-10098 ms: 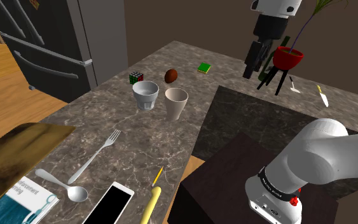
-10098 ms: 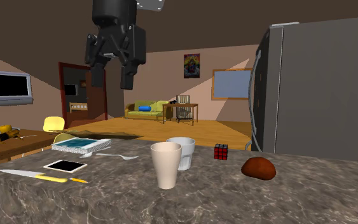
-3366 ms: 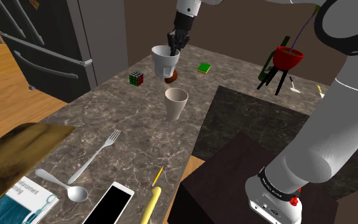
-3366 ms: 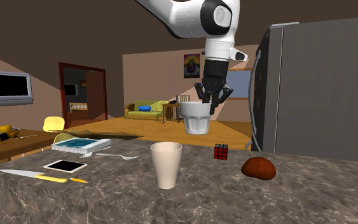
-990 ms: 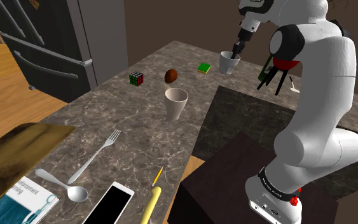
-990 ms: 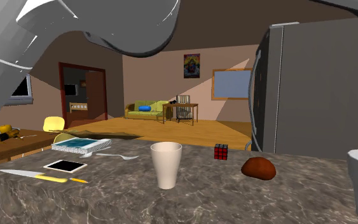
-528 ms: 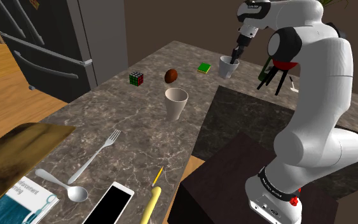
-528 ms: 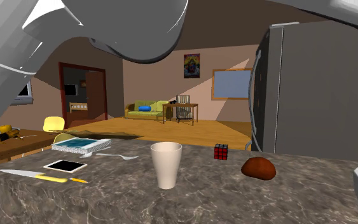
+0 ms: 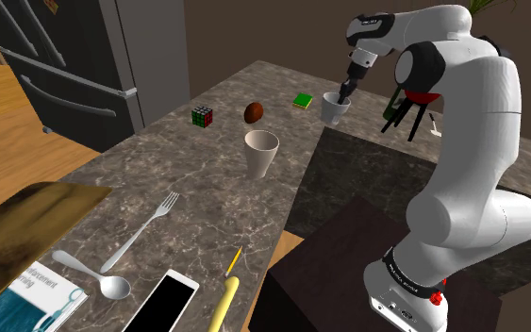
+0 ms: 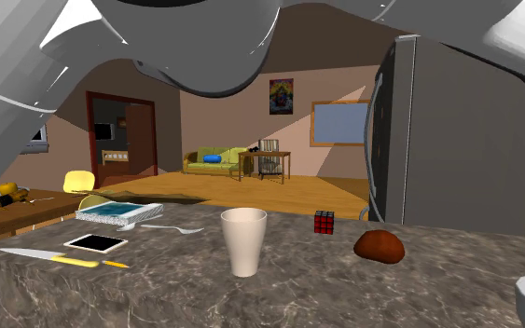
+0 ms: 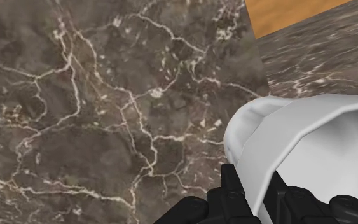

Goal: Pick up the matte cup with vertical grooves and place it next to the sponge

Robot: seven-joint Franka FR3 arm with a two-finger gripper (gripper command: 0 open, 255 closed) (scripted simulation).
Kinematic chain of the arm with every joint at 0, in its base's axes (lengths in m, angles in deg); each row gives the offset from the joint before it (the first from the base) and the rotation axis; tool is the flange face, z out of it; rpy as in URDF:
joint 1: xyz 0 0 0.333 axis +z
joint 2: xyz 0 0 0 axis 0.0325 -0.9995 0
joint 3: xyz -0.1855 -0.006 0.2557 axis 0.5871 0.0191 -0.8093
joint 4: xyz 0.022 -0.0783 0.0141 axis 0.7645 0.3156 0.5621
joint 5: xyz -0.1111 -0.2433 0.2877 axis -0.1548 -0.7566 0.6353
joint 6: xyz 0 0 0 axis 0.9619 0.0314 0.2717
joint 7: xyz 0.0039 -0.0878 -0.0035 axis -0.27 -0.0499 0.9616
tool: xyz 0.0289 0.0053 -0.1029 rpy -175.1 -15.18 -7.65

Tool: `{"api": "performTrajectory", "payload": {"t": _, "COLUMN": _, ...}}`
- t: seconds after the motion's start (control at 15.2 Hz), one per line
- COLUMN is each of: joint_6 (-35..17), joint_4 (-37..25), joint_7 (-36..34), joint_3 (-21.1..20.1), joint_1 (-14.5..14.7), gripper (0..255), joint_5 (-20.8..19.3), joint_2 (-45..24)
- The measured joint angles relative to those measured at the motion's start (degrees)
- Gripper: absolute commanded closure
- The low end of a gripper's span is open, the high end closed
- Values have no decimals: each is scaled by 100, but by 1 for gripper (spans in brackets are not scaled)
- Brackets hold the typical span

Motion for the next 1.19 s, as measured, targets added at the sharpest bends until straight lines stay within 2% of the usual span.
{"api": "performTrajectory", "payload": {"t": 0.46, "joint_6": -111, "joint_4": 127, "joint_7": 17, "joint_3": -1, "joint_1": 16, "gripper": 255, "joint_5": 4, "joint_2": 15}}
{"api": "performTrajectory", "payload": {"t": 0.53, "joint_6": -111, "joint_4": 127, "joint_7": 17, "joint_3": -1, "joint_1": 17, "gripper": 0, "joint_5": 4, "joint_2": 15}}
{"api": "performTrajectory", "payload": {"t": 0.92, "joint_6": -111, "joint_4": 126, "joint_7": 17, "joint_3": -1, "joint_1": 17, "gripper": 0, "joint_5": 4, "joint_2": 17}}
{"api": "performTrajectory", "payload": {"t": 1.19, "joint_6": 456, "joint_4": -516, "joint_7": -40, "joint_3": 11, "joint_1": -96, "gripper": 0, "joint_5": -15, "joint_2": -42}}
